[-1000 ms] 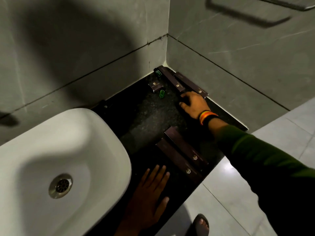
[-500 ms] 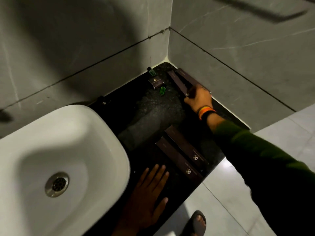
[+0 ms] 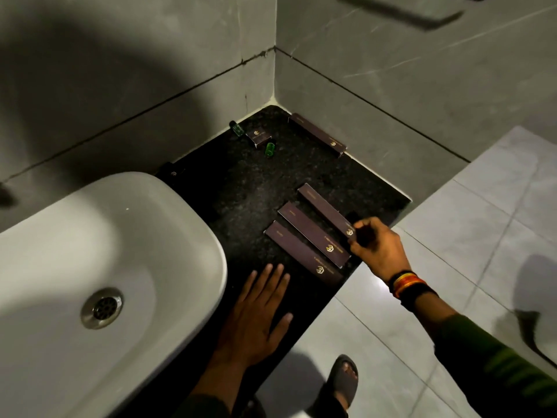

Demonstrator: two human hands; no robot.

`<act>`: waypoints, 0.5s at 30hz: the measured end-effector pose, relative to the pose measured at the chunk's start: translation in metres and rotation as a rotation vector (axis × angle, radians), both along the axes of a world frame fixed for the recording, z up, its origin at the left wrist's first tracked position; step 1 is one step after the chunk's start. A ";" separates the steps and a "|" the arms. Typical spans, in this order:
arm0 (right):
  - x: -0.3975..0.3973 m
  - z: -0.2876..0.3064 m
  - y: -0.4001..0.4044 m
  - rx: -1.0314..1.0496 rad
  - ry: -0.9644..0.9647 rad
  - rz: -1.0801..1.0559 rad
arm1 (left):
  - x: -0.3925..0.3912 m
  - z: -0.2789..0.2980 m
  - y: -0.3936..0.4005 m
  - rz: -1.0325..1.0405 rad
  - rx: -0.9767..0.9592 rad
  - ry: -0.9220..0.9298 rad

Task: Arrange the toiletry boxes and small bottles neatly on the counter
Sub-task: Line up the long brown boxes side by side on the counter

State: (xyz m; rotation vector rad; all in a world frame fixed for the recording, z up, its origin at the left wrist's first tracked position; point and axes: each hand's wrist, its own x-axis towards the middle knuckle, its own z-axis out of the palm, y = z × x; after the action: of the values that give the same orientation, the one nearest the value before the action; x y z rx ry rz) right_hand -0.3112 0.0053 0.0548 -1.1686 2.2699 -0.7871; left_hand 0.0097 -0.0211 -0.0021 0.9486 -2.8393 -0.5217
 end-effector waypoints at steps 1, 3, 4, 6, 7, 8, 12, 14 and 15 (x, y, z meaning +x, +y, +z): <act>0.000 0.000 0.000 0.003 -0.010 0.001 | 0.000 0.000 0.000 -0.001 -0.004 -0.001; -0.004 0.002 -0.001 0.005 -0.035 0.007 | 0.000 0.000 0.000 -0.001 -0.008 0.002; -0.007 0.004 -0.003 0.000 -0.044 0.010 | 0.000 0.000 0.001 -0.001 -0.008 0.002; -0.015 0.011 -0.012 -0.020 -0.028 -0.001 | 0.000 -0.001 0.000 0.004 0.000 0.004; -0.021 0.015 -0.021 -0.038 0.006 -0.004 | 0.000 -0.001 0.000 0.005 0.005 0.005; -0.028 0.019 -0.033 -0.053 0.054 -0.001 | 0.000 -0.001 0.000 0.007 0.010 0.001; -0.061 0.029 -0.106 -0.009 0.215 0.073 | -0.001 0.001 -0.001 0.007 0.033 0.011; -0.073 0.031 -0.149 0.026 0.285 0.151 | -0.001 0.003 -0.001 0.006 0.045 0.040; -0.076 0.031 -0.170 0.055 0.313 0.200 | -0.001 0.003 -0.001 0.007 0.043 0.057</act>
State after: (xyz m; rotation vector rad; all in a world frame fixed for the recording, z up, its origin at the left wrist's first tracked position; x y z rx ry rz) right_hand -0.3872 -0.1650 0.0858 -1.5546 2.3500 -0.4905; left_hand 0.0083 -0.0223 0.0013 0.9350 -2.7845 -0.6020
